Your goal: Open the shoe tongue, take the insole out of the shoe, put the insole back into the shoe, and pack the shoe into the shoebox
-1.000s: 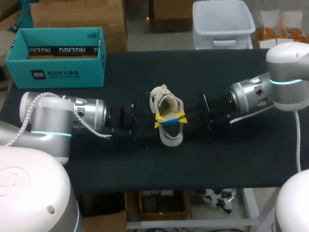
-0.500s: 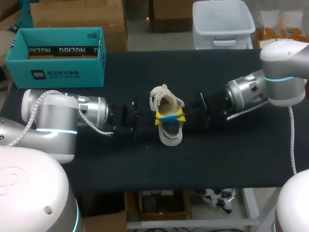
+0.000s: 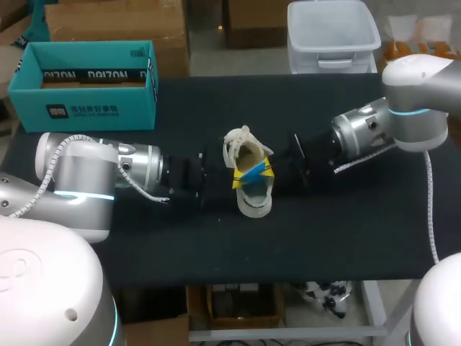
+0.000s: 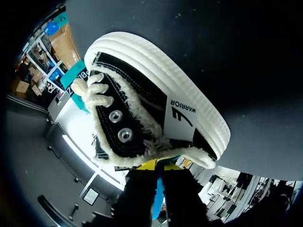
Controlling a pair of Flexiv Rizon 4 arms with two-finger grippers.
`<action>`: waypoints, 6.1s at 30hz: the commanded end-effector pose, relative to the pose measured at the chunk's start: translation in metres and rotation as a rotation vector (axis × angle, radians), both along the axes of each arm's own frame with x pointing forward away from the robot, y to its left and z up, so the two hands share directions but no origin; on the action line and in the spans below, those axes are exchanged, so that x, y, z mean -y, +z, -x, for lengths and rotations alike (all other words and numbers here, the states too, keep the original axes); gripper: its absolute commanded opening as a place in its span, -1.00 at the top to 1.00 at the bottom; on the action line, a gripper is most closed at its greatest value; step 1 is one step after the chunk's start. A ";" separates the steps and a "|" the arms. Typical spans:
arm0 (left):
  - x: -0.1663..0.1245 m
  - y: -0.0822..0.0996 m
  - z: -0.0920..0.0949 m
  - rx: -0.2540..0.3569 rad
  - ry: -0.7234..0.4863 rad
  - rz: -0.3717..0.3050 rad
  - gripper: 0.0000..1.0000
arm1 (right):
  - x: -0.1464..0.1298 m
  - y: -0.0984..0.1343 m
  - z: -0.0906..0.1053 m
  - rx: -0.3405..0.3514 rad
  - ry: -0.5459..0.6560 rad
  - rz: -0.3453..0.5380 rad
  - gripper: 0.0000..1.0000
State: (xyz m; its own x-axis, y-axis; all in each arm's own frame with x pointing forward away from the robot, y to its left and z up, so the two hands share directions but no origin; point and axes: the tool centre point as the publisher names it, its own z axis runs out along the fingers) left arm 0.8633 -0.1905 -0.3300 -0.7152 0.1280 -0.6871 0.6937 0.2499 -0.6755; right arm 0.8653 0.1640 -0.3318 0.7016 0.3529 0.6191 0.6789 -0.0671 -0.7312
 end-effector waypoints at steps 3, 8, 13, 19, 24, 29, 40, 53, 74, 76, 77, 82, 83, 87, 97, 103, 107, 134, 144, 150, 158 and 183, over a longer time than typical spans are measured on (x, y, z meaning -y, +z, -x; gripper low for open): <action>0.005 0.014 0.007 0.020 0.003 0.009 1.00 | -0.008 0.003 0.015 0.016 -0.034 0.039 1.00; 0.009 0.012 0.011 0.036 0.003 -0.008 1.00 | -0.008 -0.003 0.019 0.024 -0.031 0.034 1.00; 0.009 0.010 0.015 0.052 -0.024 -0.027 1.00 | -0.008 -0.008 0.020 0.055 0.007 0.049 1.00; 0.005 0.010 0.019 0.068 -0.047 -0.038 1.00 | -0.009 -0.010 0.020 0.081 0.042 0.077 1.00; 0.002 0.005 0.019 0.076 -0.059 -0.056 1.00 | -0.009 -0.015 0.022 0.104 0.036 0.083 1.00; 0.002 -0.001 0.018 0.081 -0.069 -0.071 1.00 | -0.008 -0.019 0.024 0.139 -0.003 0.105 1.00; 0.005 0.003 0.008 0.093 -0.065 -0.043 1.00 | -0.003 -0.024 0.027 0.217 -0.085 0.141 1.00; -0.002 -0.002 0.007 0.098 -0.122 -0.039 -0.30 | -0.001 -0.022 0.014 0.282 -0.106 0.171 1.00; -0.001 -0.007 0.001 0.098 -0.073 -0.089 1.00 | 0.001 -0.029 0.006 0.359 -0.110 0.176 1.00; -0.001 -0.006 0.001 0.104 -0.068 -0.096 1.00 | 0.001 -0.031 0.005 0.373 -0.109 0.180 1.00; -0.001 -0.006 0.001 0.104 -0.070 -0.097 1.00 | 0.001 -0.031 0.004 0.381 -0.110 0.181 1.00; -0.005 -0.003 0.005 0.109 -0.080 -0.092 1.00 | -0.002 -0.027 0.005 0.412 -0.112 0.186 1.00; -0.006 -0.001 0.006 0.114 -0.084 -0.090 0.91 | -0.002 -0.024 0.006 0.415 -0.113 0.188 1.00; -0.006 0.008 0.011 0.127 -0.094 -0.078 0.23 | -0.002 -0.014 0.010 0.425 -0.117 0.200 1.00; -0.006 0.015 0.018 0.129 -0.092 -0.075 -0.71 | 0.002 -0.002 0.026 0.423 -0.117 0.217 1.00; -0.008 0.014 0.020 0.120 -0.077 -0.071 -0.47 | 0.005 0.001 0.028 0.426 -0.118 0.204 1.00; -0.010 0.013 0.021 0.115 -0.070 -0.073 -0.10 | 0.004 -0.005 0.014 0.415 -0.081 0.179 1.00; -0.009 0.000 0.011 0.087 -0.028 -0.108 0.65 | -0.001 -0.013 0.001 0.442 -0.069 0.187 1.00; -0.008 0.000 0.012 0.087 -0.026 -0.107 1.00 | 0.001 -0.013 0.007 0.437 -0.070 0.176 0.53; -0.008 0.001 0.014 0.088 -0.026 -0.106 1.00 | 0.007 -0.004 0.026 0.420 -0.106 0.206 0.18; -0.003 0.003 0.019 0.093 -0.033 -0.107 1.00 | 0.015 0.002 0.041 0.418 -0.137 0.223 0.76; 0.002 -0.005 0.023 0.094 -0.018 -0.151 1.00 | 0.012 -0.017 0.018 0.416 -0.076 0.206 1.00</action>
